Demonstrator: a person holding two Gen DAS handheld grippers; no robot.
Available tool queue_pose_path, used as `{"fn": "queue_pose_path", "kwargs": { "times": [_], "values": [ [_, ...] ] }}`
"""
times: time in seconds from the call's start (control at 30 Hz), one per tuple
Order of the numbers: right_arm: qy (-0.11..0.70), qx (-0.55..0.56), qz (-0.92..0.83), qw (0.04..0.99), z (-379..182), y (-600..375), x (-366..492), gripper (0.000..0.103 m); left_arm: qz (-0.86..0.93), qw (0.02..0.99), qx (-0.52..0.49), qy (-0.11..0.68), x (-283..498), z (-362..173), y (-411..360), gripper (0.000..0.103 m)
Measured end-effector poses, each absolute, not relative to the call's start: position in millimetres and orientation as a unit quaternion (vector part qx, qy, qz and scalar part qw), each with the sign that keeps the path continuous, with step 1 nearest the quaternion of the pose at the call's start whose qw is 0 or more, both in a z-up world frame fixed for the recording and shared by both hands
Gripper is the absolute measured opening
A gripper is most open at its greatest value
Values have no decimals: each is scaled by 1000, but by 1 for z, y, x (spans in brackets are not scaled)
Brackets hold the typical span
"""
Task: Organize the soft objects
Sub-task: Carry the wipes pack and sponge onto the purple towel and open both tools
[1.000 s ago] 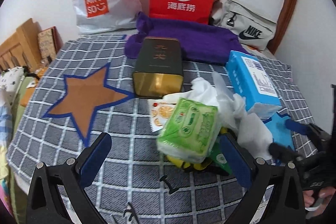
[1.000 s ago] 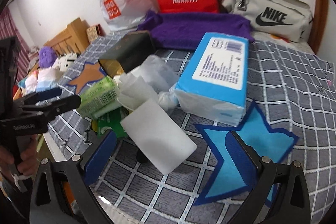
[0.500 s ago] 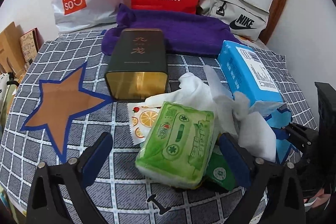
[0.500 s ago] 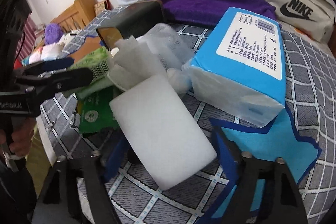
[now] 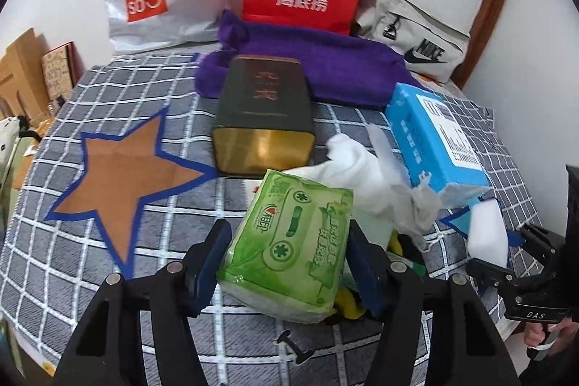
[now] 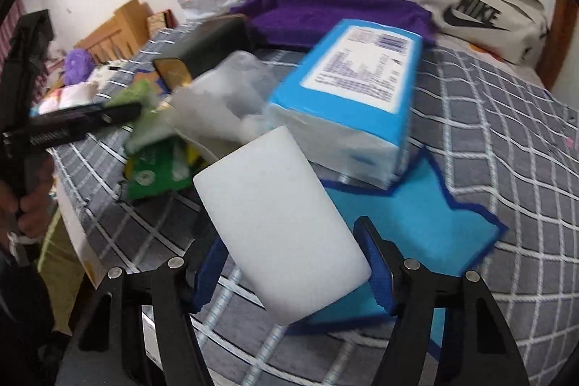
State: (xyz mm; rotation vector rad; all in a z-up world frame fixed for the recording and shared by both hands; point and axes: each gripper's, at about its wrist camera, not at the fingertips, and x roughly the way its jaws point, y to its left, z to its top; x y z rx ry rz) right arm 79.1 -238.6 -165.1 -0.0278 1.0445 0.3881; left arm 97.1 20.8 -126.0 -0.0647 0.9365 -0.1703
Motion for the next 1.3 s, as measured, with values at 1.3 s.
{"fn": "queue_pose_path", "kwargs": {
  "times": [1.3],
  "values": [
    [424, 43, 140, 894, -51, -256, 231, 68, -12, 905, -16, 424, 239, -45, 29, 61]
  ]
}}
